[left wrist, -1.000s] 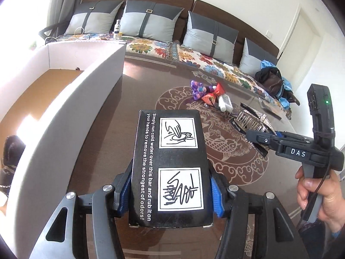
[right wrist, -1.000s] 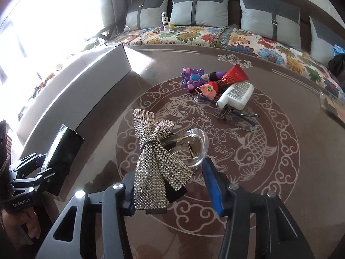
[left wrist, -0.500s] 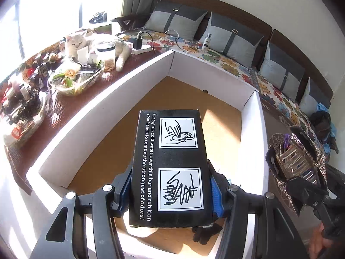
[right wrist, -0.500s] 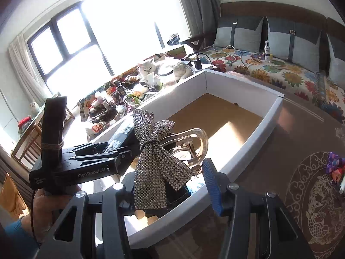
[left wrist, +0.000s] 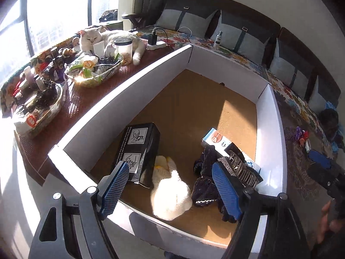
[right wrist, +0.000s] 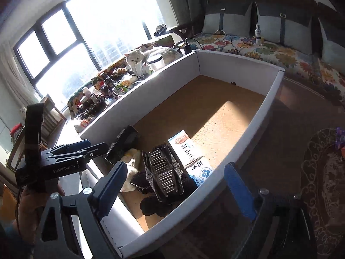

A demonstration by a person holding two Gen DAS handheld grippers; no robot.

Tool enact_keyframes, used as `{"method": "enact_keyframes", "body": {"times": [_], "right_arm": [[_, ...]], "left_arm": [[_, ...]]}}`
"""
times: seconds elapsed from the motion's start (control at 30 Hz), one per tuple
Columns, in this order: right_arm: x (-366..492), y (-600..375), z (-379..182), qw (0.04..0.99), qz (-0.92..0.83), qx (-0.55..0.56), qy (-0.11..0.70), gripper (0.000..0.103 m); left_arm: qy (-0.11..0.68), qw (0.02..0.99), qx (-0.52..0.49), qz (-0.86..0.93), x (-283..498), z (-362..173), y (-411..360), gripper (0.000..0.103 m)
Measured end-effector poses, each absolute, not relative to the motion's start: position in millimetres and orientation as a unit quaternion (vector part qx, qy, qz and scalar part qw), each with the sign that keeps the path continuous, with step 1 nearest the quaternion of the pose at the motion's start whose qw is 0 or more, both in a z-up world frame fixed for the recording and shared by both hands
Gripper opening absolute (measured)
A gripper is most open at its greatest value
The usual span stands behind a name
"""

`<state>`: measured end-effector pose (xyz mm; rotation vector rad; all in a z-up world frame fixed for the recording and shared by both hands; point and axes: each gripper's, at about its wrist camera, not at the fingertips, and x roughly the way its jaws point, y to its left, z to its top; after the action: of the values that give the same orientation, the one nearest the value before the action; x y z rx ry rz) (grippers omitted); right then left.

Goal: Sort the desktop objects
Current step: 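Carry the soap box and hair clip into the white bin and open both tools, then bring both open tools back over the table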

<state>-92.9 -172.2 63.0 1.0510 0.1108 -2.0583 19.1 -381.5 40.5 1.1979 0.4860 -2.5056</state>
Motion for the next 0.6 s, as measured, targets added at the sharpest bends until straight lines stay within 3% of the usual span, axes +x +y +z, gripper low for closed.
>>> {"method": "enact_keyframes", "body": {"times": [0.1, 0.27, 0.33, 0.4, 0.6], "right_arm": [[-91.6, -107.2, 61.8, 0.348, -0.855, 0.381, 0.055, 0.101], [-97.4, 22.6, 7.0, 0.208, -0.888, 0.396, 0.109, 0.101], [-97.5, 75.7, -14.0, 0.158, -0.887, 0.416, 0.122, 0.101], [-92.2, 125.7, -26.6, 0.123, -0.889, 0.426, 0.111, 0.101], [-85.7, 213.6, -44.3, 0.052, -0.896, 0.434, 0.072, 0.101]], "left_arm": [[0.161, 0.115, 0.404, -0.893, 17.5, 56.2, -339.3, 0.079], [0.124, 0.019, 0.395, -0.910, 0.8, 76.8, -239.8, 0.079], [0.110, -0.027, 0.401, -0.909, -10.4, 77.4, -194.2, 0.086], [0.095, -0.058, 0.410, -0.905, -22.3, 70.0, -150.9, 0.094], [0.063, -0.089, 0.472, -0.875, -63.4, -2.1, -48.6, 0.094]]}}
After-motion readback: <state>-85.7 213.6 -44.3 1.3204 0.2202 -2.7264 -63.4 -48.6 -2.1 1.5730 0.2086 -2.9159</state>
